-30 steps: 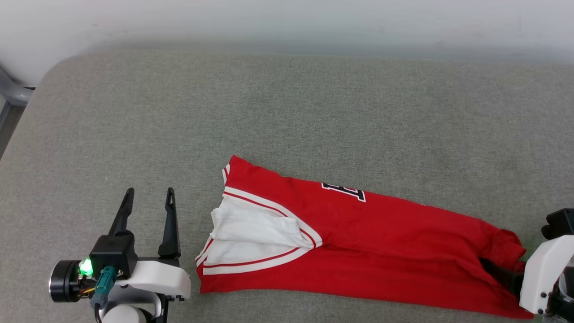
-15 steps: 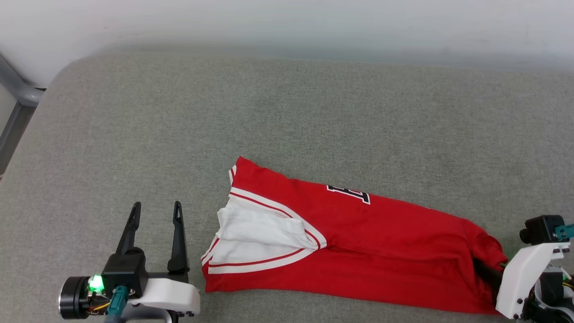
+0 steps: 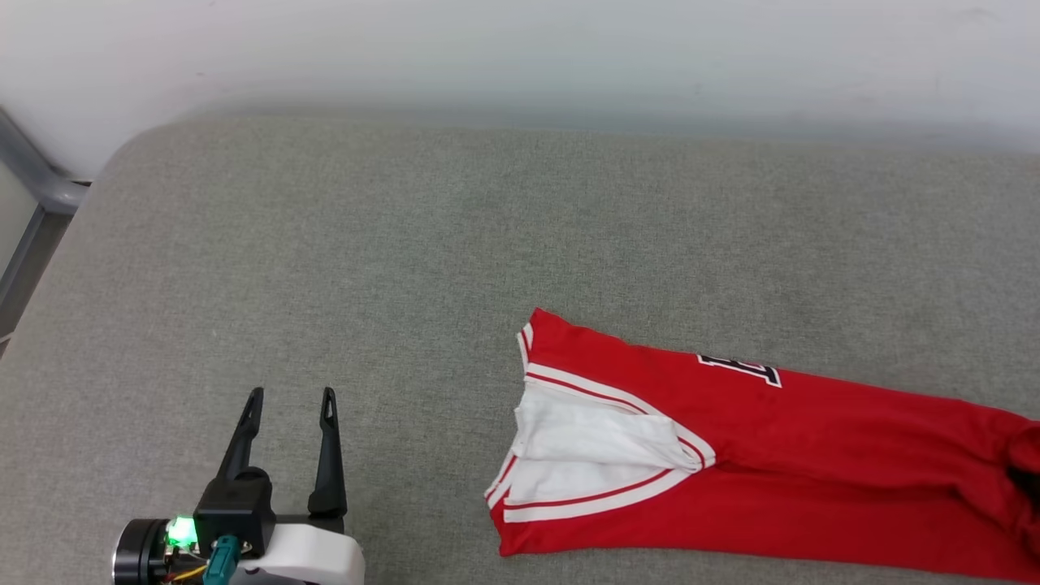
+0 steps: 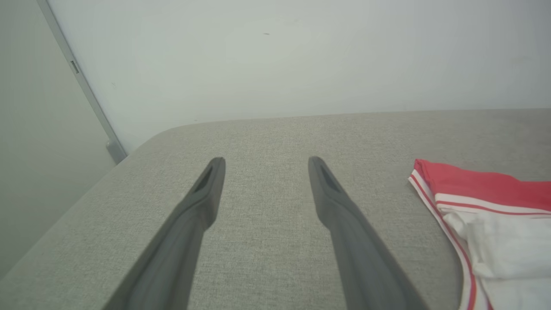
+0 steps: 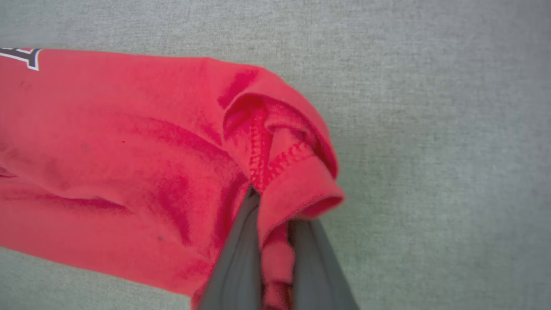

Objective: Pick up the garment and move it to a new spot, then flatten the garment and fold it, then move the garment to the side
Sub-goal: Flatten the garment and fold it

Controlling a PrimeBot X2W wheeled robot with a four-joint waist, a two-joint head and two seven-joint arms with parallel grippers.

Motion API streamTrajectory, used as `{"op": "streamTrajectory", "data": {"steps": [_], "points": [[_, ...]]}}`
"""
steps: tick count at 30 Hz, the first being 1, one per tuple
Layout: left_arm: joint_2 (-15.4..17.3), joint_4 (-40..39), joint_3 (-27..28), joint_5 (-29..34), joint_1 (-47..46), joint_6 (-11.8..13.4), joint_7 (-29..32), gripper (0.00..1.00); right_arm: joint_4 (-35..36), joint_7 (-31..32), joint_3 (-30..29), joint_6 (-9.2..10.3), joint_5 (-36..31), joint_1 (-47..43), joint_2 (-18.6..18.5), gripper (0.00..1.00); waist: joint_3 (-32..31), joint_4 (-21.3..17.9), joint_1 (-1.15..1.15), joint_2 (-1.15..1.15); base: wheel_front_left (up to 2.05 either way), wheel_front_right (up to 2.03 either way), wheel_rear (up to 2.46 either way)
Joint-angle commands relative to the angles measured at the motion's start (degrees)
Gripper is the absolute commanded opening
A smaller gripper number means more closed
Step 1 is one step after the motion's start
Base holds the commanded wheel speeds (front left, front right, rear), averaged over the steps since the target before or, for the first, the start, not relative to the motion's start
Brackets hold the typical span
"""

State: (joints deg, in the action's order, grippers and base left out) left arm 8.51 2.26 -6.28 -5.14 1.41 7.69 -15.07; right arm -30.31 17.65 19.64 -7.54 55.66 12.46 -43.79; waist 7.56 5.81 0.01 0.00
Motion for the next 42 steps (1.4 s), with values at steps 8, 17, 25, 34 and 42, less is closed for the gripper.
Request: {"op": "streamTrajectory", "data": {"steps": [8,17,25,34,42], "points": [[-0.7,0.7,0.5,1.6,1.3,-1.4,-0.1,1.00,3.9,1.5,-1.1,0.09,2.6,-2.1,-1.3,0.00,-1.9,-0.2,-0.01,0.00,0.00,0.00,0.00],[-1.2,0.8,0.4,2.4,1.5,-2.5,-0.1,1.00,18.5,6.8,-2.3,0.07,0.7,-2.9,1.5,0.00,-2.3,-0.1,-0.01,0.00,0.00,0.00,0.00],[-1.9,1.1,0.0,2.9,0.5,-3.0,-0.1,1.00,27.3,14.2,0.3,0.07,-5.6,0.7,7.8,0.00,-1.8,0.5,-0.01,0.00,0.00,0.00,0.00],[-2.7,1.3,-0.6,3.2,-0.9,-3.5,-0.1,1.00,27.5,19.7,9.9,0.07,-10.9,10.4,14.3,0.00,-0.2,1.6,-0.01,0.00,0.00,0.00,0.00],[-3.4,1.4,-1.2,3.3,-2.4,-3.9,-0.1,1.00,22.5,19.2,20.1,0.07,-12.3,19.6,19.0,0.00,2.1,2.9,-0.01,0.00,0.00,0.00,0.00]]}}
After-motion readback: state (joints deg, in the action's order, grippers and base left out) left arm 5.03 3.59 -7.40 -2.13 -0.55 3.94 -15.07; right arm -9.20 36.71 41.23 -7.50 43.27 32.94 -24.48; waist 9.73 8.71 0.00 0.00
